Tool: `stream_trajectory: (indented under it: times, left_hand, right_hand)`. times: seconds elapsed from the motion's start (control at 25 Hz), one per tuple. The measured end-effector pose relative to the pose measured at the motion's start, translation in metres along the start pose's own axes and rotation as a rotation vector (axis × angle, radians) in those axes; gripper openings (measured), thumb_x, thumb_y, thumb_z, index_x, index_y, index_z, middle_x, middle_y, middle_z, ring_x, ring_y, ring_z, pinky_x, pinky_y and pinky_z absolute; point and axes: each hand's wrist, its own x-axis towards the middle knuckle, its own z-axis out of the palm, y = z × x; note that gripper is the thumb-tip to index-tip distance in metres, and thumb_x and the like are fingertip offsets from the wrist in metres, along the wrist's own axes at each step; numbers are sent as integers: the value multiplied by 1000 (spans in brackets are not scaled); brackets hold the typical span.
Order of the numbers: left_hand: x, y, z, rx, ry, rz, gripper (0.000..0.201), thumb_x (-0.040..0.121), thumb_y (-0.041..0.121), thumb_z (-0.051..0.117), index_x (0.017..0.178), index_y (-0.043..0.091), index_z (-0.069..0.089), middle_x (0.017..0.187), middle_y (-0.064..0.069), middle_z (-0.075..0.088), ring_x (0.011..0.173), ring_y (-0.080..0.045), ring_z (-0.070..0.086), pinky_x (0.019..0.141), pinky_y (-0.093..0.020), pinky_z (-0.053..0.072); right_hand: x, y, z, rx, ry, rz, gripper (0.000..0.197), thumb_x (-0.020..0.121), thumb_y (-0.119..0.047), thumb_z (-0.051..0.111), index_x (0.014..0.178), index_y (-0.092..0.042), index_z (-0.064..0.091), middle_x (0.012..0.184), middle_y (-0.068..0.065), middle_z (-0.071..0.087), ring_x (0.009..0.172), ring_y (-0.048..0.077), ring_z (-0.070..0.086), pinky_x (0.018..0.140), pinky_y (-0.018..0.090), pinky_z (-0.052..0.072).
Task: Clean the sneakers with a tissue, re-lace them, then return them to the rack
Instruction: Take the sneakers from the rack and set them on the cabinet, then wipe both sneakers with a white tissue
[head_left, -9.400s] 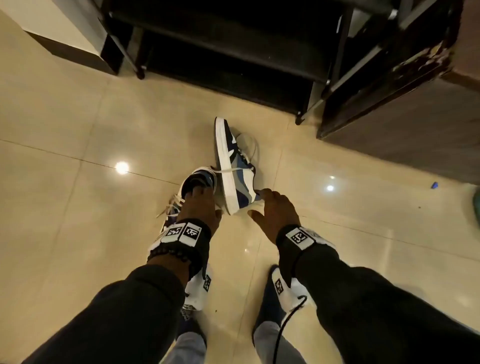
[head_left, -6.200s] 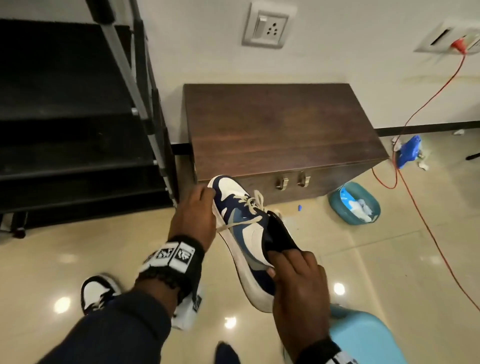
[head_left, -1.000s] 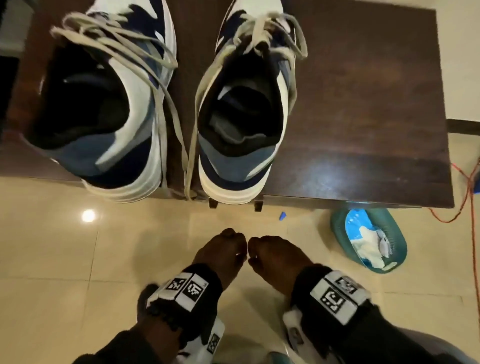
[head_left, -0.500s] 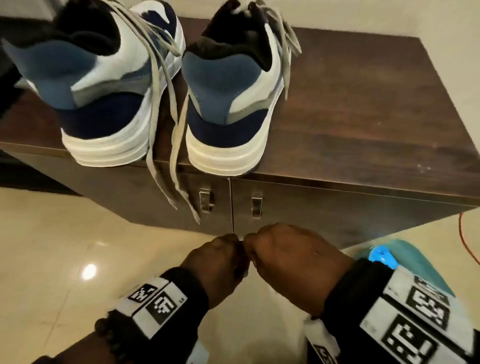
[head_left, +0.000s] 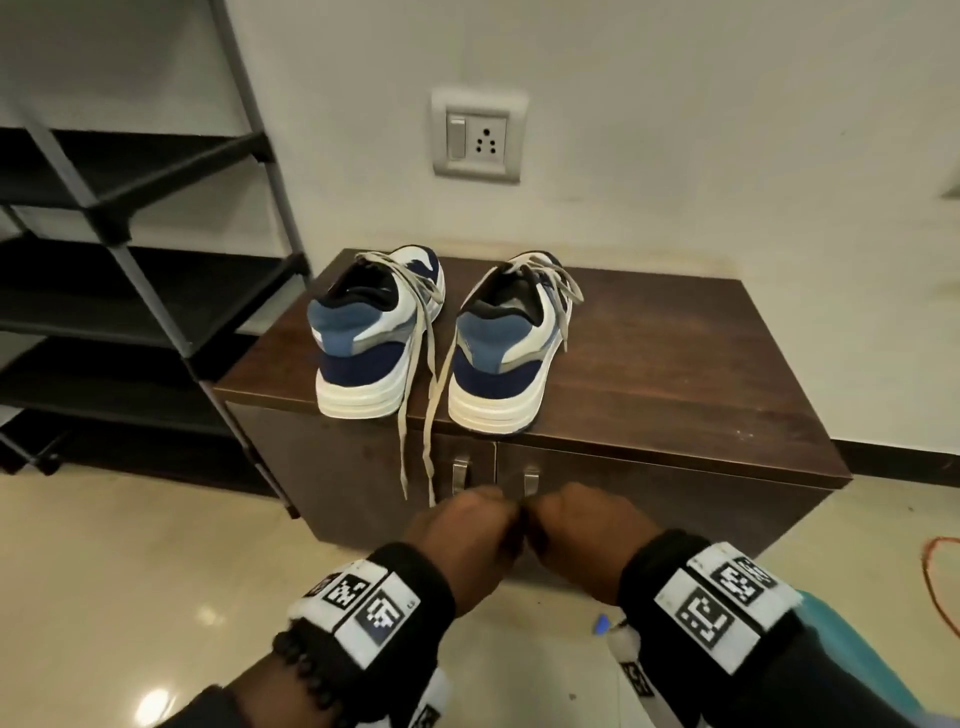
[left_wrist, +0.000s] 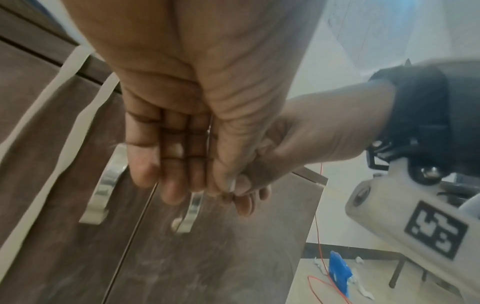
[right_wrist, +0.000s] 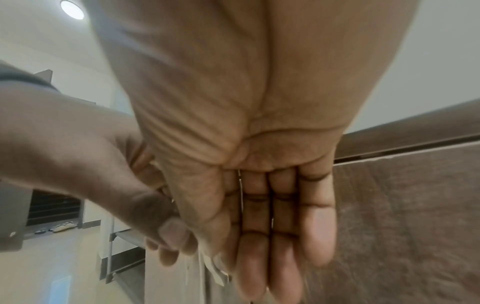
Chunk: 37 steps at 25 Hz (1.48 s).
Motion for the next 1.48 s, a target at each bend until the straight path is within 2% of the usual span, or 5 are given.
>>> stream_trajectory:
  times: [0.4,0.92,1.28,1.4,1.48]
  left_hand:
    - [9,27,4,-14,6,17,6,87,22,52,88,20,59,99,-4,59,94,-27,59,82,-38,49]
    - [41,18,109,324,-461,23,17,91,30,57,105,23,58,124,-1,53,113,-25,54,93,-36,47]
    - [90,43,158,268,-559,10,23,94,29,53,113,17,58,124,-6,54,115,-27,53,92,-34,45]
    - [95,45,171,236,-571,5,22,94,29,53,112,17,58,123,-5,54,114,-26,52,92,-33,45]
    - [93,44,177,214,-579,-4,22,94,31,52,111,18,58,121,-4,53,114,-25,52,93,-34,45]
  right_hand:
    - [-44,32,35,150,0,159,11,88,-26,52,96,-21,59,102,9,63,95,31,61,74,31,44]
    - [-122,235,147,269,-43,989,23,89,-15,53,107,-8,66,109,13,66,101,31,61,89,33,51]
    - [-125,258,237,299,-187,1147,43,81,-23,68,120,-8,58,118,12,62,109,29,59,86,29,46]
    - [-125,253,264,430,-88,1204,66,73,-29,74,129,-9,46,126,13,55,115,32,54,97,34,44]
    - [-125,248,273,448,15,1205,47,84,-26,61,126,-8,50,128,13,51,119,36,49,101,39,40]
